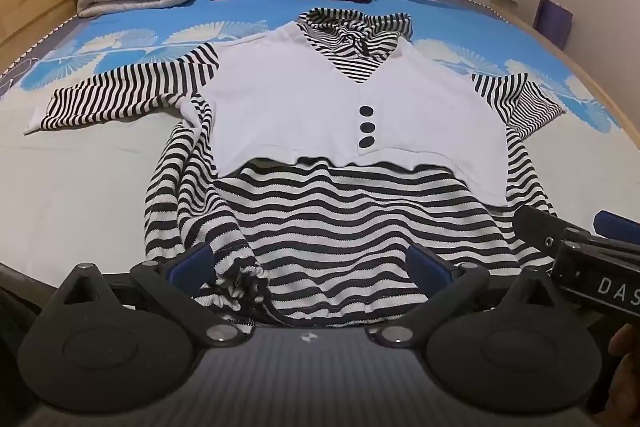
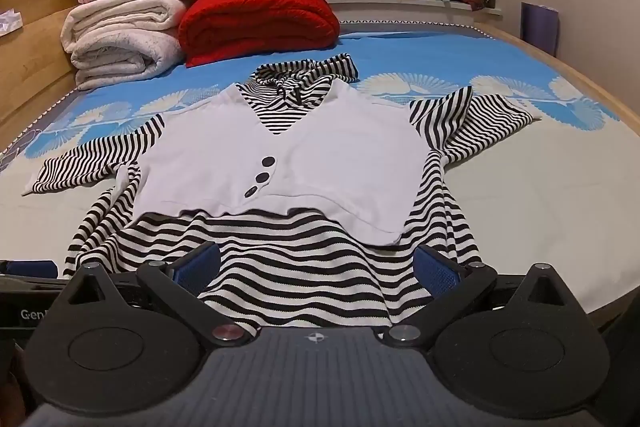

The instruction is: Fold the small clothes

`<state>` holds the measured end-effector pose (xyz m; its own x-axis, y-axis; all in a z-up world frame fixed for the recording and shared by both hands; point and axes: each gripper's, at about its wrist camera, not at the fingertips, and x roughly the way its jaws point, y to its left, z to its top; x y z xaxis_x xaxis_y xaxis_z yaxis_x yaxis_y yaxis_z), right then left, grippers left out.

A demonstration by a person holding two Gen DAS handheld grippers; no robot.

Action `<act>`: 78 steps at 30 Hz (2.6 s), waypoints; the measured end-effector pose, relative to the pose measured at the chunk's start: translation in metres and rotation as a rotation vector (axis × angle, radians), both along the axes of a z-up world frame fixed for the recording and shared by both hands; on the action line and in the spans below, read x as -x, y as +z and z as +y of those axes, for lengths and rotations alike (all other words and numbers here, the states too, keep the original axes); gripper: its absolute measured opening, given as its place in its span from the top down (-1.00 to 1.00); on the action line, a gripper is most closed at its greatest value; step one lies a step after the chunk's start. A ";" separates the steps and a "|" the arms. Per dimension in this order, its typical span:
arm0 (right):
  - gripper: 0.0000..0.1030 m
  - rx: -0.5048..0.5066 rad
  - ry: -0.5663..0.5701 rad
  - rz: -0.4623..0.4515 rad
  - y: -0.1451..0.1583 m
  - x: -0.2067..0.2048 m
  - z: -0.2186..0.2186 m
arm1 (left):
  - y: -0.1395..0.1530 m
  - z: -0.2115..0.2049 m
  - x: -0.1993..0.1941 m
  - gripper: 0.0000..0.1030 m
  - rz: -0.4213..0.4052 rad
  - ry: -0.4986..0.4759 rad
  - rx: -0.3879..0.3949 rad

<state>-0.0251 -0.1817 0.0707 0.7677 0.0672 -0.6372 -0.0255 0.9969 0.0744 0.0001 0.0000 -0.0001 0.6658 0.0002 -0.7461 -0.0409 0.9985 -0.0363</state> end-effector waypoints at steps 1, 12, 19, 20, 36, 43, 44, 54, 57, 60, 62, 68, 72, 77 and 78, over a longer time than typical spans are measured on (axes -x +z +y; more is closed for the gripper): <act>-0.97 0.000 0.000 0.000 0.000 0.000 0.000 | 0.000 0.000 0.001 -0.99 -0.001 0.000 0.000; -0.97 0.003 -0.002 0.001 -0.004 0.001 0.000 | -0.001 0.001 0.002 -0.98 -0.003 0.000 0.001; -0.97 0.007 0.006 0.012 -0.004 -0.001 0.001 | -0.001 0.000 0.001 -0.99 -0.002 -0.001 0.000; -0.97 0.009 0.007 0.014 -0.003 -0.001 0.001 | -0.001 0.000 0.001 -0.99 -0.002 -0.001 0.000; -0.68 0.008 -0.268 0.081 -0.010 -0.042 -0.065 | -0.011 0.034 -0.031 -0.99 0.047 0.143 -0.038; -0.47 -0.003 -0.410 0.277 -0.062 -0.059 -0.093 | -0.056 0.082 -0.086 -0.97 0.200 0.324 0.035; -0.37 -0.010 -0.423 0.306 -0.071 -0.060 -0.093 | -0.064 0.086 -0.090 -0.93 0.234 0.334 0.044; 0.84 -0.114 -0.442 0.262 -0.074 -0.060 -0.112 | -0.051 0.091 -0.068 0.75 0.225 0.262 0.114; 0.84 -0.084 -0.454 0.269 -0.073 -0.062 -0.120 | -0.055 0.099 -0.062 0.72 0.257 0.287 0.140; 0.76 -0.066 -0.436 0.330 -0.083 -0.064 -0.116 | -0.067 0.112 -0.068 0.21 0.328 0.375 0.147; 0.51 -0.077 -0.425 0.322 -0.079 -0.063 -0.109 | -0.052 0.110 -0.068 0.21 0.262 0.374 0.084; 0.00 -0.059 -0.368 0.288 -0.073 -0.061 -0.097 | -0.024 0.080 -0.064 0.21 0.098 0.226 0.021; -0.08 -0.101 -0.444 0.413 -0.098 -0.063 -0.109 | -0.057 0.082 -0.072 0.22 0.280 0.236 0.058; -0.09 -0.065 -0.444 0.212 -0.058 -0.059 -0.107 | -0.034 0.076 -0.069 0.15 0.145 0.234 0.006; -0.09 -0.066 -0.443 0.165 -0.049 -0.058 -0.109 | -0.025 0.072 -0.066 0.04 0.085 0.225 -0.023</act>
